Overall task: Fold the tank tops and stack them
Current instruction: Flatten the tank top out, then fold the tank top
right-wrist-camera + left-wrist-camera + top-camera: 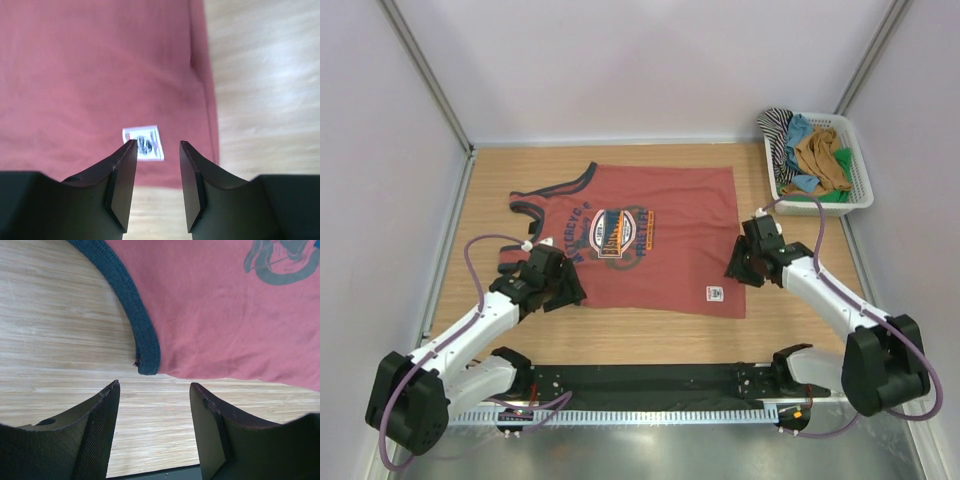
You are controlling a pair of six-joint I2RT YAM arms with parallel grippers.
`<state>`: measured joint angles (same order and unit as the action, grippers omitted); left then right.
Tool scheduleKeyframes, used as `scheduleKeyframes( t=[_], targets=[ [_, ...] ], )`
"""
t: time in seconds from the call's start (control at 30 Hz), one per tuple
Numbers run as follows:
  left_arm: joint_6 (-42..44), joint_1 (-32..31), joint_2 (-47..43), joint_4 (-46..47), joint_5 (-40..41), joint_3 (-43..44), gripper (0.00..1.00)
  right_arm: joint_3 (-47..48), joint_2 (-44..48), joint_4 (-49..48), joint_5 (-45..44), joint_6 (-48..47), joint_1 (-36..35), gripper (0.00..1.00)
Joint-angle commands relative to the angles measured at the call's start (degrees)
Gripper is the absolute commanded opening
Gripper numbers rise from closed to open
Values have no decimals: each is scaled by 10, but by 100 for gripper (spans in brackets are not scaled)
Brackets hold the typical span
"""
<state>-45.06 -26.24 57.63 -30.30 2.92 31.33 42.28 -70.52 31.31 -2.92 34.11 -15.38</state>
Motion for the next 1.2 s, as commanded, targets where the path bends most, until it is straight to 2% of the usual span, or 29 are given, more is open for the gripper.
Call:
scheduleKeyframes(
  t=[0.0,0.27,0.5,0.63,0.9,0.93,1.03,1.17],
  targets=[
    [-10,-1,-9,12,-7,-4,59,-27,42,39,-18,44,-35,46],
    [-8,-1,-6,23,-9,-6,59,-92,88,64,-76,122,-65,48],
    [1,-1,15,37,-13,0,59,-147,133,51,-76,157,-65,47],
    [1,-2,28,44,-20,0,58,-169,127,34,-75,163,-65,45],
    [-5,-5,24,54,-25,-19,57,-149,115,55,-120,178,-71,28],
    [-5,-5,25,55,-25,-21,57,-150,115,54,-119,179,-72,16],
    [-1,-6,28,54,-26,-22,55,-149,115,53,-120,181,-72,1],
    [3,-7,34,53,-23,-20,52,-147,129,50,-120,181,-72,1]
  ],
)
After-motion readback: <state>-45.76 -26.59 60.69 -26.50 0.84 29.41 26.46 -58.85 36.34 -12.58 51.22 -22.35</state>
